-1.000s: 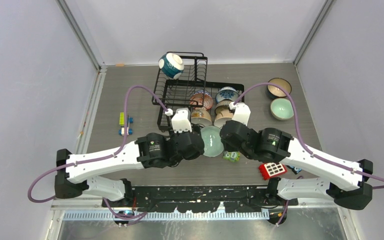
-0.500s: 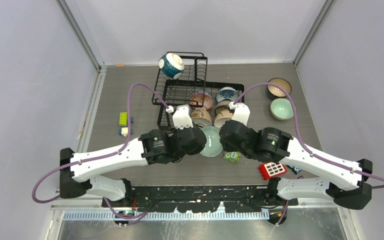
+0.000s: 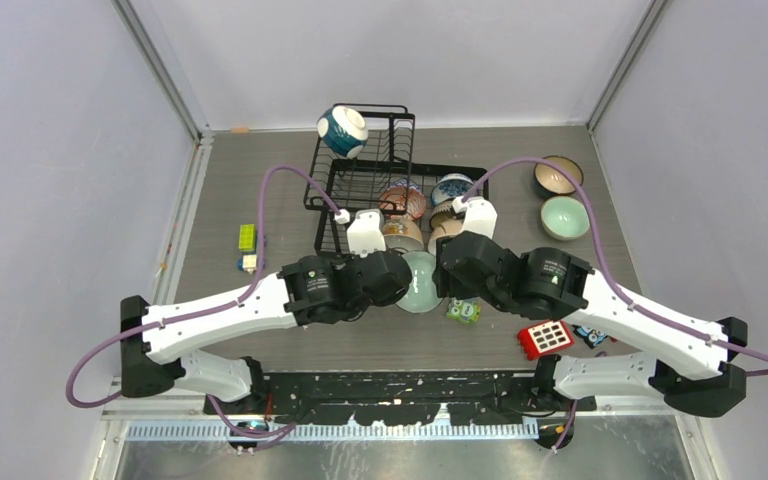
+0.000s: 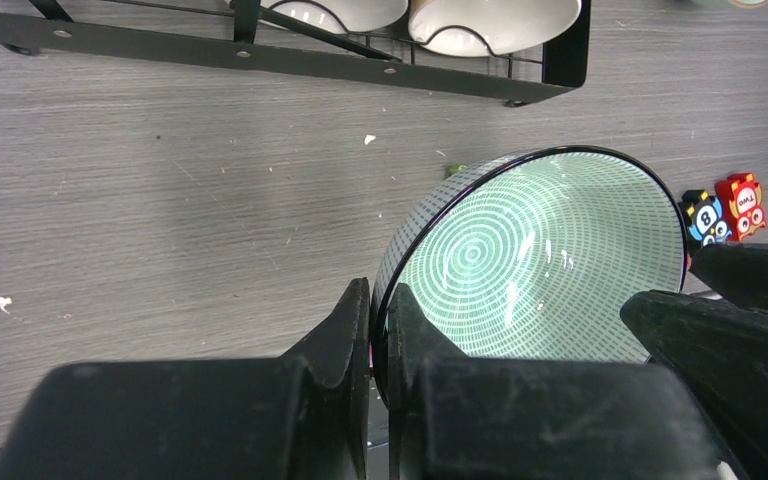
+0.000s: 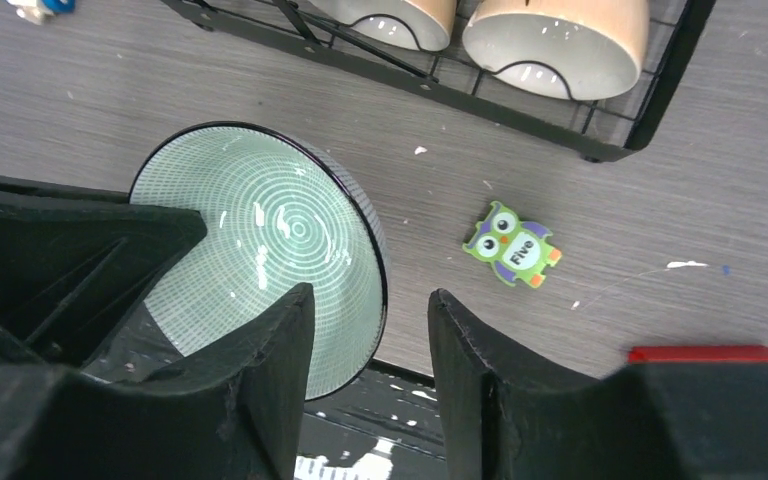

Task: Unload the bowls from the dish rack
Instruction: Place the bowl with the bowl.

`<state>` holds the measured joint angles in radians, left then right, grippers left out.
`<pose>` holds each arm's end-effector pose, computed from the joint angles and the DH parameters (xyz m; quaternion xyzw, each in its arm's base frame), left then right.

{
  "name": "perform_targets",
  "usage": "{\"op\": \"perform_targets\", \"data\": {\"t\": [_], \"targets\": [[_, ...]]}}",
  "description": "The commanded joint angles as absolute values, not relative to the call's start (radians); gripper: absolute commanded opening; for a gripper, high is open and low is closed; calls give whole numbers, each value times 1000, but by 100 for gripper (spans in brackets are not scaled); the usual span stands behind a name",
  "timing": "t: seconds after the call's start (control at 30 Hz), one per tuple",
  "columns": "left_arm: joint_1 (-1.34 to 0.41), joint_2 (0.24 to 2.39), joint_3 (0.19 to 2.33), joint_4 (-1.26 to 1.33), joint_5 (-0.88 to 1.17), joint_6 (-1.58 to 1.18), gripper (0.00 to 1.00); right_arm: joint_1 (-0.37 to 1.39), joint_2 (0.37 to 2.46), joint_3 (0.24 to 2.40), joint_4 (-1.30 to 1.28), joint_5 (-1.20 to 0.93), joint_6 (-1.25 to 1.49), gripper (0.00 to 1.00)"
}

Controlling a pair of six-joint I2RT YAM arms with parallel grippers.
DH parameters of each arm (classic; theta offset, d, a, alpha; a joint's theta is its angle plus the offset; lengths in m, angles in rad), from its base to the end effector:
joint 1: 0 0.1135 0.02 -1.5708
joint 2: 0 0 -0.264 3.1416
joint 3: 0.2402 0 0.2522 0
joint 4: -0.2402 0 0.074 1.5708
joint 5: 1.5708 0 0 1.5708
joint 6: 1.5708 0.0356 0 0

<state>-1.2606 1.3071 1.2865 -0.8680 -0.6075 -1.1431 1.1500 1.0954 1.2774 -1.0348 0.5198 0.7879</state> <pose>0.0995 -0.2437 0.3432 -0.0471 0.9036 -0.1961 0.3780 0.0971 0.1737 0.3726 -0.0741 0.9063 0.1437 0.3906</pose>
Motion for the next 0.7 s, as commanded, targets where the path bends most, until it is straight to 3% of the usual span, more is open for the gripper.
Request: {"op": "perform_targets", "data": {"t": [0.0,0.67], "targets": [[-1255,1288,1304,-825,-614,-1143,0,1153,1125,1335,-1097,537,678,50],[-1255,1284,1299,-810,-580,-1134,0,1063,1180,1327,-1069,413,595,24]]}}
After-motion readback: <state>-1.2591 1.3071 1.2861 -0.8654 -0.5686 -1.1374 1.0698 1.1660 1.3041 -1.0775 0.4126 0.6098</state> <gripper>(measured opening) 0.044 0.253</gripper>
